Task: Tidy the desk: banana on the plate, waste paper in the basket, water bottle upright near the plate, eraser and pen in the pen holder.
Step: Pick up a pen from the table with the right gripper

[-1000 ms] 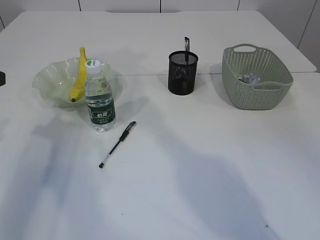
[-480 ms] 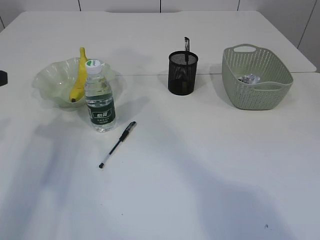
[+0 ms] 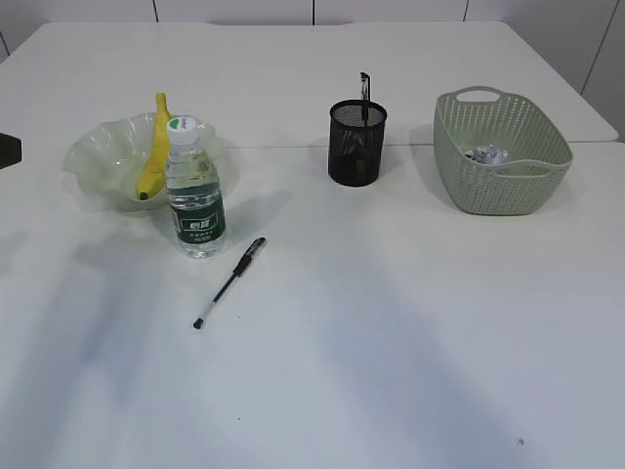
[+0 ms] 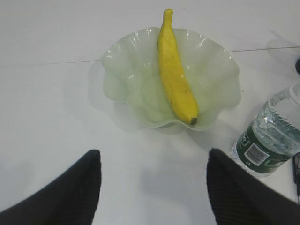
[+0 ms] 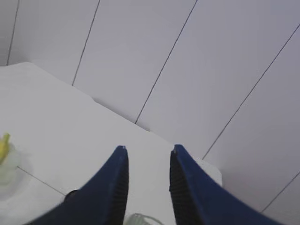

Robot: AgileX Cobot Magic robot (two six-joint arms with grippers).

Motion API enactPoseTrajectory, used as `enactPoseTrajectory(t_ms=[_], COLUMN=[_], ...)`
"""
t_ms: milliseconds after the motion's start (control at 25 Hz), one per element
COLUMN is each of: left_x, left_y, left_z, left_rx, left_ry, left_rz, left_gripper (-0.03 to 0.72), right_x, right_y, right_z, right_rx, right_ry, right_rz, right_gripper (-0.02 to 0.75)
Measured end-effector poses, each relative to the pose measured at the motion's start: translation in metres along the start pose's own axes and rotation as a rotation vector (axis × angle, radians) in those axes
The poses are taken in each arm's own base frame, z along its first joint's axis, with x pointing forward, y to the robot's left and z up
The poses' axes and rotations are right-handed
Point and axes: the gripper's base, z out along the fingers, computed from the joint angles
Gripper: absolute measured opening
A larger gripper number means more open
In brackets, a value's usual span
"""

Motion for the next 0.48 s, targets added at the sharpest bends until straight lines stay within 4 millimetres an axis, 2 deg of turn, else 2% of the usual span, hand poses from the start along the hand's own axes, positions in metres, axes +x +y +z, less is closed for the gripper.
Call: enactPoseTrajectory(t_ms=[200, 320, 480], left_x=[-0.002, -0.006, -0.010], left_y=[-0.003, -0.005, -0.006], left_z=[-0.002, -0.007, -0.013], left_rx=[0.034, 0.039, 0.042], left_ry=[-0.015, -0.037, -0.060], left_rz=[0.001, 0.005, 0.009], left_gripper=[0.496, 0.496, 0.496], right_x=[0.059, 0.098, 0.134], right_y=[0.028, 0.050, 0.077], right_z=[-0.027, -0.027, -0.019], right_rx=[-0.063, -0.112, -0.177], right_ry=[-0.053, -0.028, -0.061], right_rz=[0.112, 0.166, 0.202], right_gripper=[0.232, 0.232, 0.232])
